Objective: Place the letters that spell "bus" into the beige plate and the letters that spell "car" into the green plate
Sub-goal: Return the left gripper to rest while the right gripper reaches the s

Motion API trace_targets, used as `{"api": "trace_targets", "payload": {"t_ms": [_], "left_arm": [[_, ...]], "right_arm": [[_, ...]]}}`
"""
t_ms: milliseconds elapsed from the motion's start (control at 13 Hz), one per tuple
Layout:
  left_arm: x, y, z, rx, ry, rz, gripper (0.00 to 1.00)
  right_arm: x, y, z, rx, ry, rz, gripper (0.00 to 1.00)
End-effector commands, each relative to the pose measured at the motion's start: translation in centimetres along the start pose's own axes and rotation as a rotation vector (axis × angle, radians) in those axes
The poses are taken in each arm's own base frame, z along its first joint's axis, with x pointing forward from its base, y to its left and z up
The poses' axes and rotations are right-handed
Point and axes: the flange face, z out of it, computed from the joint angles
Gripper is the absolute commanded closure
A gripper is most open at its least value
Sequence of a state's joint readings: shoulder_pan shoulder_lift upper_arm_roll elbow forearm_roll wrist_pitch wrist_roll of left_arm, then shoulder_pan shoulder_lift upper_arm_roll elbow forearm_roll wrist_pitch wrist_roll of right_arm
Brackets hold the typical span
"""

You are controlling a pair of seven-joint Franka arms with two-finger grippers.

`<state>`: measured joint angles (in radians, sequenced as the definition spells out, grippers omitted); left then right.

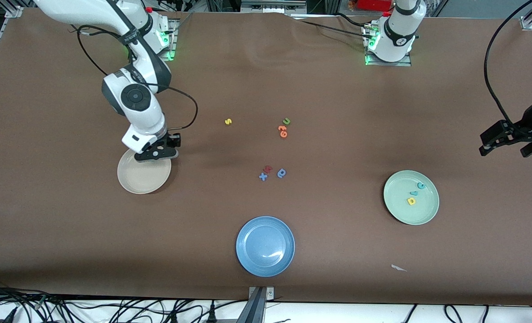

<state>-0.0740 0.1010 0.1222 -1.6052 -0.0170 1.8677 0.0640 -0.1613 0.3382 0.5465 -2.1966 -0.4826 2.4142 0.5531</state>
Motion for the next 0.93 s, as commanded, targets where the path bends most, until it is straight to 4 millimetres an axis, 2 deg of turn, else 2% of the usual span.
{"api": "trace_targets", "payload": {"t_ms": [0,154,308,385,540,694,848], "left_arm": [[0.0,-0.3,0.8,-0.03,-0.007,-0.003,0.0],[0.1,-0.3,0.9,-0.03,-0.007,-0.003,0.0],[0.2,-0.3,0.5,-0.029,-0.001,-0.003,0.0],[0.3,-0.2,0.4,-0.03,0.003,-0.001,0.0],[0.3,-0.1,0.3,-0.03,0.003,0.001,0.0],[0.3,0.0,0.3,-0.03,0.003,0.002,0.0],[0.2,-0.2,0.4,-0.03,0.002,0.002,0.0]], "right_arm": [[-1.9,-5.2,-0.9,0.023,-0.007,0.089,0.3],[-3.6,-10.0,-1.3,0.04,-0.007,0.152,0.29],[-5.8,-15.3,-1.3,0.081,0.007,0.21,0.21],[-6.5,-17.0,-1.4,0.101,0.015,0.228,0.17],[-7.7,-18.9,-1.3,0.116,0.014,0.228,0.13],[-10.0,-20.4,-0.5,0.152,0.017,0.18,0.1],[-12.9,-20.3,0.7,0.228,0.056,0.131,0.1]]}}
